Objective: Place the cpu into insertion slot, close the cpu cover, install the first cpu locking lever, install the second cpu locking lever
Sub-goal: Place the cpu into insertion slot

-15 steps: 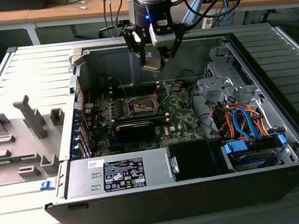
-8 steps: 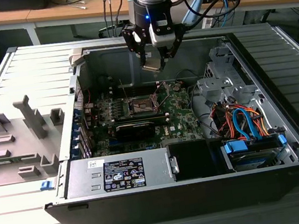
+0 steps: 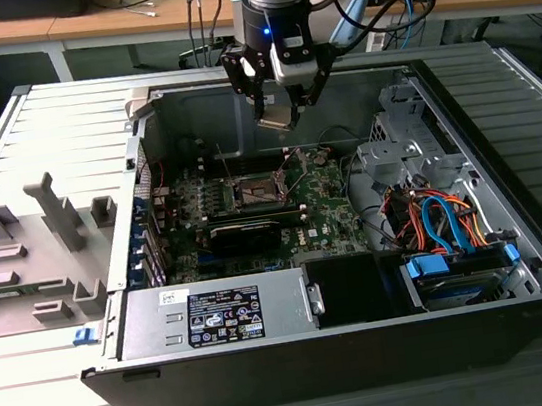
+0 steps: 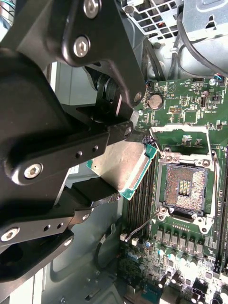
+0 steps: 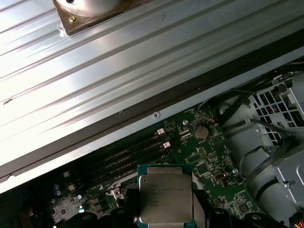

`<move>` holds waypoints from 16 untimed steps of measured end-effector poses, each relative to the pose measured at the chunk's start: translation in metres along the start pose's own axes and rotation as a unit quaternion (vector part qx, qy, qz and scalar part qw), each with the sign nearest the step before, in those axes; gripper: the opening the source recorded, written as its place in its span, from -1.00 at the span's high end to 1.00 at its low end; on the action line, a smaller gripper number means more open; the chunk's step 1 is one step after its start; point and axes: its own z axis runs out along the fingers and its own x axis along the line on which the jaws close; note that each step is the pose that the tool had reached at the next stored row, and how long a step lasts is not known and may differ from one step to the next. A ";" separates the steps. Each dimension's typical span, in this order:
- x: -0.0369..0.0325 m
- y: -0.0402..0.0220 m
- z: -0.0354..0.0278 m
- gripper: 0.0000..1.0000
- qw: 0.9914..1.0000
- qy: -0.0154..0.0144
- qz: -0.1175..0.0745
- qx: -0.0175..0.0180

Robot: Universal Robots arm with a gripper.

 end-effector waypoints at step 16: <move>0.0000 0.0000 0.0006 -0.09 1.000 0.000 0.006 0.000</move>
